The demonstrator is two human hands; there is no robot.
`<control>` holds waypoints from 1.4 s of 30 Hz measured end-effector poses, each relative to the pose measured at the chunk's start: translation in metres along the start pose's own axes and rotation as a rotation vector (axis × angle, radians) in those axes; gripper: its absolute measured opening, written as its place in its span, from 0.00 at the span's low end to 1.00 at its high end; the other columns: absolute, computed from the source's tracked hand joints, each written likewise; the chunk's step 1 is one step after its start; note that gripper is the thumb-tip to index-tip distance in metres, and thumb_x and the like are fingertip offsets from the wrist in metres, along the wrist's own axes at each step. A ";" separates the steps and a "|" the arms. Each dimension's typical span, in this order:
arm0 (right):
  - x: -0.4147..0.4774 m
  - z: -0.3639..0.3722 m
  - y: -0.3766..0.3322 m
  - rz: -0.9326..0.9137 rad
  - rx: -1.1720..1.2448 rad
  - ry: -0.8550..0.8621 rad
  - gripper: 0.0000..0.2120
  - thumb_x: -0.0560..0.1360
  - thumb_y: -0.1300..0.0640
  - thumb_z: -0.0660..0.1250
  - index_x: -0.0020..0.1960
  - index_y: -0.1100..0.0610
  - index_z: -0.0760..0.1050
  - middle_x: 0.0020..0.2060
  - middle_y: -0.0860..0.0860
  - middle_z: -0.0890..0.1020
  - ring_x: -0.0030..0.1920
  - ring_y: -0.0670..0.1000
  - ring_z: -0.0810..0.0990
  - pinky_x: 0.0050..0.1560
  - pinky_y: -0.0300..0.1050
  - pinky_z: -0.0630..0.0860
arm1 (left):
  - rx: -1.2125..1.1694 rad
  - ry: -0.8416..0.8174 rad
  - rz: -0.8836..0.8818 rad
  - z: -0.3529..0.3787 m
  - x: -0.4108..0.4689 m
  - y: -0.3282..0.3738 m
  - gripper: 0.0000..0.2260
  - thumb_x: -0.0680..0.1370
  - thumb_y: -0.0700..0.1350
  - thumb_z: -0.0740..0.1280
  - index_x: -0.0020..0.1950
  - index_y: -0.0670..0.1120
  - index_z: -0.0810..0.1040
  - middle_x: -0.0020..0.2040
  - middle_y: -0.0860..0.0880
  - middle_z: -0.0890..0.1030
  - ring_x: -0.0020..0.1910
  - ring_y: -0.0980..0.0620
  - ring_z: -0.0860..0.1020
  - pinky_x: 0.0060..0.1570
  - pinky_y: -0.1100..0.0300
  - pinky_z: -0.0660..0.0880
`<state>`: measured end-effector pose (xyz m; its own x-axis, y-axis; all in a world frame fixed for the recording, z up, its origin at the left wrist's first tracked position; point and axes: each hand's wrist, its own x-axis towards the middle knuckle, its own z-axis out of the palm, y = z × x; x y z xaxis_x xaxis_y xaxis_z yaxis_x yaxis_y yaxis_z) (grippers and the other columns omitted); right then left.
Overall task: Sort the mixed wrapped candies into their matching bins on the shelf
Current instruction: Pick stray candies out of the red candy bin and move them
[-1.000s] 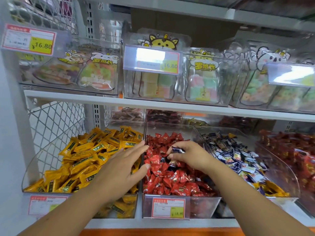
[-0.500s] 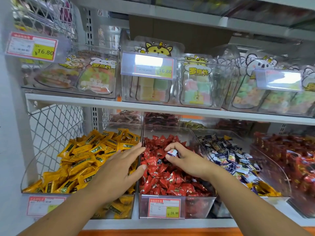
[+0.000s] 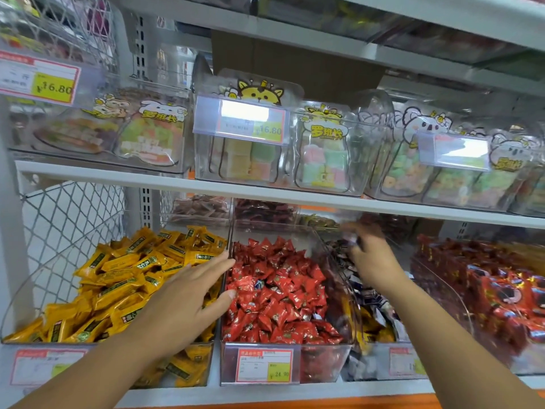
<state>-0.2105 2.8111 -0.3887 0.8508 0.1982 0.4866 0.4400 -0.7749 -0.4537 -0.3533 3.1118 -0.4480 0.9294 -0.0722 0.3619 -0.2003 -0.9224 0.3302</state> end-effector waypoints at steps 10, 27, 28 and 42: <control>-0.007 0.002 -0.054 -0.075 0.010 -0.259 0.20 0.78 0.65 0.60 0.66 0.50 0.74 0.62 0.47 0.78 0.64 0.47 0.75 0.63 0.38 0.67 | 0.012 -0.014 0.006 -0.002 0.001 0.002 0.34 0.70 0.75 0.38 0.75 0.67 0.44 0.72 0.72 0.38 0.67 0.76 0.34 0.69 0.67 0.38; 0.006 0.131 -0.068 -0.128 -0.144 -0.558 0.12 0.74 0.63 0.64 0.55 0.56 0.78 0.53 0.53 0.81 0.55 0.55 0.78 0.52 0.45 0.75 | -0.016 -0.044 0.006 -0.009 0.001 0.008 0.28 0.74 0.69 0.46 0.74 0.68 0.46 0.68 0.77 0.40 0.60 0.84 0.33 0.63 0.74 0.36; 0.005 0.127 -0.067 -0.124 -0.107 -0.539 0.10 0.74 0.63 0.65 0.54 0.56 0.79 0.53 0.53 0.82 0.54 0.54 0.78 0.52 0.44 0.75 | -0.014 -0.043 0.009 -0.009 0.001 0.007 0.29 0.74 0.69 0.45 0.74 0.68 0.46 0.69 0.77 0.41 0.60 0.84 0.33 0.63 0.73 0.36; -0.013 0.041 -0.069 0.056 0.243 -0.452 0.06 0.78 0.57 0.67 0.48 0.60 0.77 0.35 0.47 0.79 0.25 0.37 0.76 0.26 0.31 0.71 | 0.002 -0.004 0.020 -0.004 0.001 0.003 0.34 0.71 0.73 0.41 0.76 0.65 0.48 0.74 0.70 0.43 0.67 0.78 0.38 0.69 0.68 0.39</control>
<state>-0.2399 2.8872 -0.3942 0.8904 0.4416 0.1102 0.3990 -0.6407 -0.6560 -0.3538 3.1107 -0.4434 0.9264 -0.0922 0.3650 -0.2184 -0.9214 0.3215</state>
